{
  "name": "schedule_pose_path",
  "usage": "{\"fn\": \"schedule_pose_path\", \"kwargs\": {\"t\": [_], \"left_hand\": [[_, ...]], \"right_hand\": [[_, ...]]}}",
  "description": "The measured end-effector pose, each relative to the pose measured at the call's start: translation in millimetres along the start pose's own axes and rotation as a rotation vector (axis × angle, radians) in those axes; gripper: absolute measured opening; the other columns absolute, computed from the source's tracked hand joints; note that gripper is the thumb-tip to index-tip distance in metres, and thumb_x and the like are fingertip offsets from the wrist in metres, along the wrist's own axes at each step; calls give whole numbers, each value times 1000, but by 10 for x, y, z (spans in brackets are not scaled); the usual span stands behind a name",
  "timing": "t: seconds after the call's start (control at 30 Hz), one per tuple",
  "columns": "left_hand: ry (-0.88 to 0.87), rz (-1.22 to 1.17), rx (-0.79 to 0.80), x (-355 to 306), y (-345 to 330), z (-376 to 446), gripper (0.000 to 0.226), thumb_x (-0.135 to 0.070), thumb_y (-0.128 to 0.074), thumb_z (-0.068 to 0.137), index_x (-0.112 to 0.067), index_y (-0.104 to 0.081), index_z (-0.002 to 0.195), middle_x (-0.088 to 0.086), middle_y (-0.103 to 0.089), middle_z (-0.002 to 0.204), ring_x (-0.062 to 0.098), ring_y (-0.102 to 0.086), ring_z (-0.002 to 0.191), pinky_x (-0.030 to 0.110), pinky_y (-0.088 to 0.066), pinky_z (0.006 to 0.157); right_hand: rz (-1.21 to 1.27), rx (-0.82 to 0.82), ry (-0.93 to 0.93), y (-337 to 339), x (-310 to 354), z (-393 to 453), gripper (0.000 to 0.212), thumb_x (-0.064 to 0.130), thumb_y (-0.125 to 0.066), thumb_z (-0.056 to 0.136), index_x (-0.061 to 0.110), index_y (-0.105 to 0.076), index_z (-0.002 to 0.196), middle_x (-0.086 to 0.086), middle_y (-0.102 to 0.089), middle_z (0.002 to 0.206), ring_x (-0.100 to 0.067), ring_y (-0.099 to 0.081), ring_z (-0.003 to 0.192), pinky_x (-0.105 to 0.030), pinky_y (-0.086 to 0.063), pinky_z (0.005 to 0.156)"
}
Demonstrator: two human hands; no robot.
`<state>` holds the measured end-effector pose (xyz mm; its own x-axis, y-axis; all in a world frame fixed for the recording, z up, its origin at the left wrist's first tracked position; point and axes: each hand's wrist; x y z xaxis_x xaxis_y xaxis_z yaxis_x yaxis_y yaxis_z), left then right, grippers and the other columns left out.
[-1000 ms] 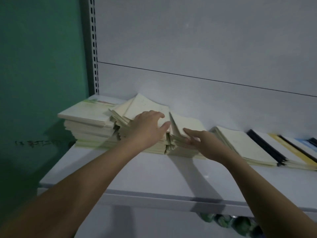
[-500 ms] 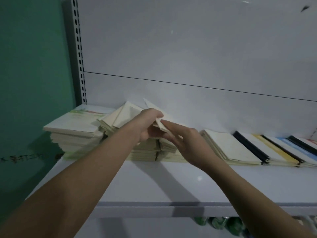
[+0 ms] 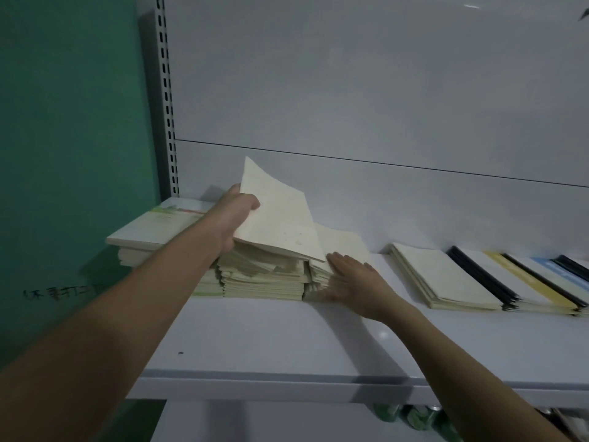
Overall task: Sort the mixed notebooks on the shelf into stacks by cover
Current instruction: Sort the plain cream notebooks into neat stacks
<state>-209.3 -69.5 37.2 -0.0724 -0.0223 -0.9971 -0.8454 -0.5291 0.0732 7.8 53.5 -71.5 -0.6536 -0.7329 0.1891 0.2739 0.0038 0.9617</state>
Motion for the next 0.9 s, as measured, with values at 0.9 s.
{"fn": "schedule_pose_path", "kwargs": {"t": [0.9], "left_hand": [[78,-348,53,177,-306,-30,43,-2,-58,88,-11,-48,129,15,-65,118,29,-66,94,43,-57,70]], "right_hand": [[642,-351,148,436,444,-160,36,39,-39,103,31,-54,135,18,-55,136,3,-47,127,-23,-37,107]]}}
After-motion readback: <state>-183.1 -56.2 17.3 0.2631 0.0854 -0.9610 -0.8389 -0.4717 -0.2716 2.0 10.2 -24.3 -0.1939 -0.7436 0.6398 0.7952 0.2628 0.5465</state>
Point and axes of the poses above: each hand's wrist, its own z-axis towards the middle knuckle, its own y-axis out of the back of the hand, x = y × z
